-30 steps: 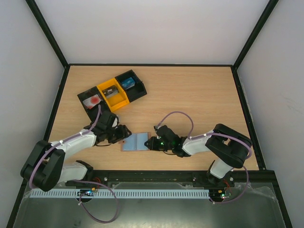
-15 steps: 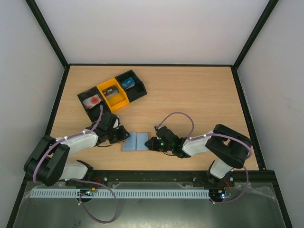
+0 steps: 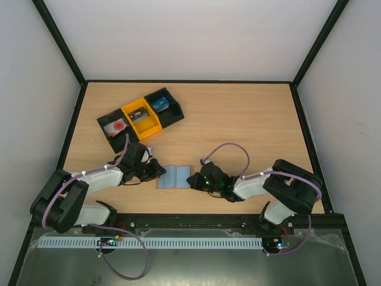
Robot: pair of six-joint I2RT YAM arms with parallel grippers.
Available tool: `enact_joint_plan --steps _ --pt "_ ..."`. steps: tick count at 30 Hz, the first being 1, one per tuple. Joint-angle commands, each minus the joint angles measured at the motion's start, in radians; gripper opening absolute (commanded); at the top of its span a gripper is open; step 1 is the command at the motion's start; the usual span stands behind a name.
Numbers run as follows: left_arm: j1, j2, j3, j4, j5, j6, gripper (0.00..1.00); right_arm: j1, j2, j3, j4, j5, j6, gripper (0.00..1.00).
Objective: Take the credit cards out of the card holder
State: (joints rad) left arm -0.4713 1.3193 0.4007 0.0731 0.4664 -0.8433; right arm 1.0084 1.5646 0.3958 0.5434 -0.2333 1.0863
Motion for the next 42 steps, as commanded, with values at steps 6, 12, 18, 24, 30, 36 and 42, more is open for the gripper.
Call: enact_joint_plan --steps 6,12,18,24,30,36,42 --pt "-0.004 0.024 -0.020 0.158 0.123 -0.057 0.09 0.003 -0.074 -0.060 -0.052 0.120 0.034 0.02" --pt "0.001 -0.006 -0.011 0.130 0.105 -0.049 0.14 0.003 -0.106 -0.074 -0.064 0.150 0.042 0.02" --pt "0.026 -0.084 0.020 -0.034 -0.023 0.008 0.32 0.004 -0.153 -0.082 -0.102 0.184 0.039 0.04" --pt "0.034 -0.185 0.082 -0.185 -0.120 0.068 0.64 0.003 -0.230 -0.035 -0.228 0.249 -0.013 0.19" --pt "0.036 -0.302 0.200 -0.372 -0.243 0.137 0.99 0.004 -0.391 0.050 -0.438 0.355 -0.080 0.55" --pt "0.041 -0.428 0.335 -0.534 -0.331 0.212 1.00 0.003 -0.571 0.150 -0.608 0.459 -0.144 0.98" --pt "0.046 -0.556 0.445 -0.605 -0.402 0.237 1.00 0.003 -0.704 0.294 -0.789 0.531 -0.226 0.98"
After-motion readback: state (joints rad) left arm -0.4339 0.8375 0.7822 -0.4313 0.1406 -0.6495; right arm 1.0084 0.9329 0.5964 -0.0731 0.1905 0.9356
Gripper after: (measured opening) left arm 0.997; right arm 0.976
